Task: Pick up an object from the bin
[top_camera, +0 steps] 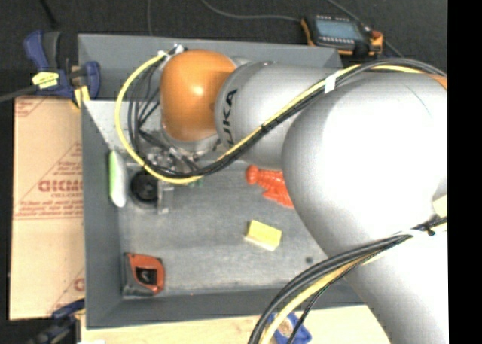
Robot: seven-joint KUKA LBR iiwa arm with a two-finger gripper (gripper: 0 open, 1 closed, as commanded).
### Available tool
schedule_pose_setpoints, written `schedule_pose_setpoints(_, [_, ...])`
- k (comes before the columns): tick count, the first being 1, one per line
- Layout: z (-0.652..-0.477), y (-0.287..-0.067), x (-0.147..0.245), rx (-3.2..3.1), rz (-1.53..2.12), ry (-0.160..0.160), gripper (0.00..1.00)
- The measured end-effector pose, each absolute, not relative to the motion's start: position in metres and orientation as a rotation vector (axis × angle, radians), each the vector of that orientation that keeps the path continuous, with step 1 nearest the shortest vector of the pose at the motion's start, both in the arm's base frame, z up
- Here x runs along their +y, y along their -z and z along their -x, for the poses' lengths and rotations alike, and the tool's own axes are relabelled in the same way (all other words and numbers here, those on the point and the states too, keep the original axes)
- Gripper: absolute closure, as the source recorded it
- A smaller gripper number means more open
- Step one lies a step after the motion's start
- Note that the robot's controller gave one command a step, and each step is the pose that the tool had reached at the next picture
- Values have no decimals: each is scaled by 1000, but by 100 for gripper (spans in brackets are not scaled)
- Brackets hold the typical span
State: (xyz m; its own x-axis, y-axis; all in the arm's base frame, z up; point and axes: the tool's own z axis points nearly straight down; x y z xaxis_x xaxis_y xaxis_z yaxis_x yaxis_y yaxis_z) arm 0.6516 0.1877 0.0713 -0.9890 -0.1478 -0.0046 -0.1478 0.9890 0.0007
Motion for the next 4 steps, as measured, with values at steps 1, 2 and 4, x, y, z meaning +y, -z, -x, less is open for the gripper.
schedule_pose_setpoints(1, [-647,-134,149,3132,265,1,100])
schedule_pose_setpoints(2, [-649,-127,142,3119,224,-4,100])
schedule_pose_setpoints(4, [-645,-207,150,3126,262,0,100])
